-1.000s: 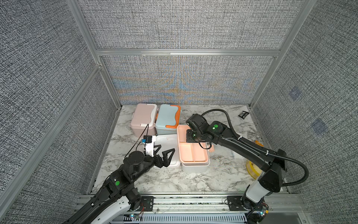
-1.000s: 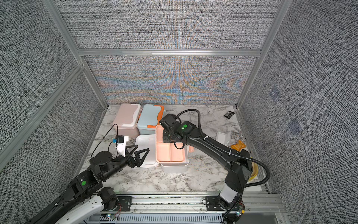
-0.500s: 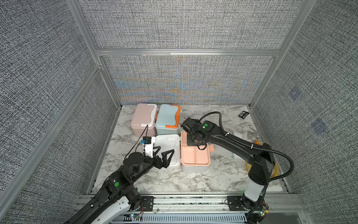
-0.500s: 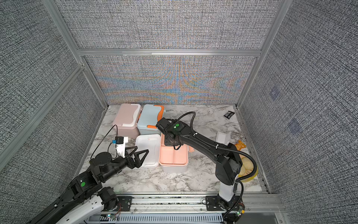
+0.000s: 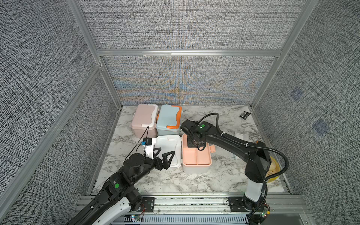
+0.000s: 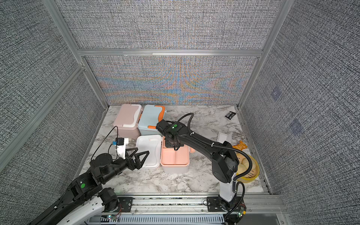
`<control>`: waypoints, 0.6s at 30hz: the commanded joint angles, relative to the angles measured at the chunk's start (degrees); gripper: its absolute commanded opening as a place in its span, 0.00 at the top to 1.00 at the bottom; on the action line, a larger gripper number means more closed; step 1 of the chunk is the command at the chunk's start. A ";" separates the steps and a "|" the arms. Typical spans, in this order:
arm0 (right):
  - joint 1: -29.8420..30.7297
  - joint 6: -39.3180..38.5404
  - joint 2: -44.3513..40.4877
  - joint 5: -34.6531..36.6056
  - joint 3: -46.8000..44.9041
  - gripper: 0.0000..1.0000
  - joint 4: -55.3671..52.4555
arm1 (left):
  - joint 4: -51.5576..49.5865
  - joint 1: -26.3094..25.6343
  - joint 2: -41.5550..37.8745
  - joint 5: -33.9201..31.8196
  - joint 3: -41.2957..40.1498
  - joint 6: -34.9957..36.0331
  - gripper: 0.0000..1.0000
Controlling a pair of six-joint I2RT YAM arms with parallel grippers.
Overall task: Open first aid kits and take out gauze
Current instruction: Place the compartment layer in the first aid kit.
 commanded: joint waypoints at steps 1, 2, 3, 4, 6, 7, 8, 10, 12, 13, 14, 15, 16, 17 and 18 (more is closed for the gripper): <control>-0.70 -0.10 0.29 0.99 0.51 1.00 -0.42 | 0.36 0.07 -0.38 -0.14 0.06 -0.06 0.00; -0.83 -0.32 0.34 0.73 0.36 1.00 -0.04 | 0.23 0.07 -0.48 -0.27 0.06 -0.06 0.00; -1.02 -0.55 0.39 0.45 0.34 1.00 0.29 | 0.22 0.07 -0.61 -0.37 -0.02 -0.06 0.00; -1.11 -0.59 0.51 0.32 0.35 1.00 0.50 | 0.22 0.07 -0.67 -0.32 -0.07 -0.13 0.00; -1.19 -0.67 0.91 -0.01 0.43 1.00 0.89 | 0.22 0.07 -0.67 -0.36 -0.03 -0.08 0.00; -1.29 -0.71 1.03 -0.24 0.34 1.00 1.16 | 0.31 0.07 -0.61 -0.37 -0.03 -0.06 0.00; -1.29 -0.83 1.25 -0.59 0.26 1.00 1.54 | 0.36 0.07 -0.57 -0.34 -0.03 -0.09 0.00; -1.29 -0.72 1.68 -1.15 0.26 1.00 1.78 | 0.48 0.07 -0.44 -0.30 -0.07 -0.06 0.00; -1.29 -0.45 1.99 -1.30 -0.13 1.00 1.83 | 0.53 0.07 -0.23 -0.26 0.06 -0.06 0.00; -1.29 -0.28 2.08 -1.36 -0.47 1.00 1.96 | 0.49 0.07 -0.30 -0.27 0.06 -0.06 0.00; -1.29 -0.10 2.02 -1.45 -1.04 1.00 2.26 | 0.49 0.07 -0.16 -0.16 0.06 0.00 0.00; -1.26 0.12 1.90 -1.57 -1.75 1.00 2.65 | 0.49 0.07 -0.11 -0.19 0.06 -0.05 0.00; -1.29 0.21 1.87 -1.61 -2.41 1.00 3.08 | 0.49 0.07 -0.04 -0.17 0.06 -0.04 0.00; -1.26 0.12 1.68 -1.92 -3.38 1.00 3.75 | 0.49 0.07 0.00 -0.19 -0.03 0.02 0.00; -1.28 0.04 1.53 -2.21 -4.37 1.00 4.42 | 0.55 0.07 0.13 -0.14 -0.11 0.02 0.00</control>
